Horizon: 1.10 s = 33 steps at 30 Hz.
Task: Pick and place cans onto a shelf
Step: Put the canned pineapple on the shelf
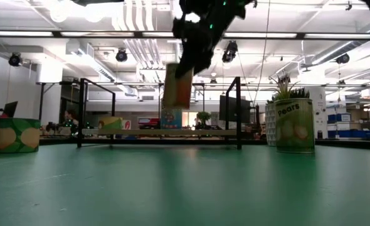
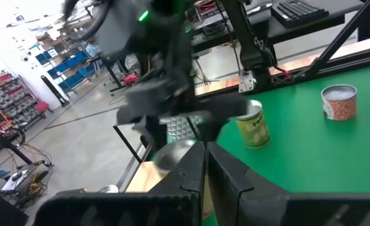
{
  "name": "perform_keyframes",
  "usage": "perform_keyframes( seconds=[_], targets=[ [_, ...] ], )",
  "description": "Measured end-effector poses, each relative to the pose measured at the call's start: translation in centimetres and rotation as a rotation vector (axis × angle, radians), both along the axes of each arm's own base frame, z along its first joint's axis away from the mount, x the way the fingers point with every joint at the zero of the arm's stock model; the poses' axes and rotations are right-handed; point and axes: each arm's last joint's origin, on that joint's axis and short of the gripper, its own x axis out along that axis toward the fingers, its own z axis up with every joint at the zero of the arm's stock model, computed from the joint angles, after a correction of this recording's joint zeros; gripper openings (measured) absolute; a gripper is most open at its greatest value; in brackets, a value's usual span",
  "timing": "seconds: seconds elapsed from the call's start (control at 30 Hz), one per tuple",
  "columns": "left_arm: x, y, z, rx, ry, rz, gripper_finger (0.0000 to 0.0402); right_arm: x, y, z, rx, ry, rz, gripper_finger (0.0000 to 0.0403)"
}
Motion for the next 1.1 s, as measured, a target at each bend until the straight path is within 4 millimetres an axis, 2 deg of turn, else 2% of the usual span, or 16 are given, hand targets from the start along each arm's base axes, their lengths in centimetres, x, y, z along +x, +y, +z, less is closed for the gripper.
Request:
perform_keyframes(
  seconds=[0.17,0.27,0.5,0.73,0.87,1.1],
  targets=[
    [0.0,0.0,0.0,0.015,0.006,-0.002,0.0,0.6,-3.2,-0.8,0.002,0.005,-0.038,0.0301],
    [-0.1,0.0,0.0,0.024,0.009,-0.004,0.0,1.2,-4.2,-1.6,-0.008,0.02,-0.042,0.0301],
    [0.0,0.0,0.0,0.024,0.008,-0.004,0.0,2.3,-5.5,-3.4,-0.023,0.059,-0.025,0.0304],
    [0.0,0.0,0.0,0.024,0.008,-0.004,0.0,3.4,-6.0,-4.1,-0.038,0.071,-0.006,0.0343],
    [0.0,0.0,0.0,0.024,0.008,-0.004,0.0,3.4,-6.0,-3.4,-0.05,0.076,-0.002,0.0358],
    [0.0,0.0,0.0,0.022,0.01,-0.003,0.0,2.3,-5.6,0.7,-0.041,0.082,-0.01,0.0353]
  ],
)
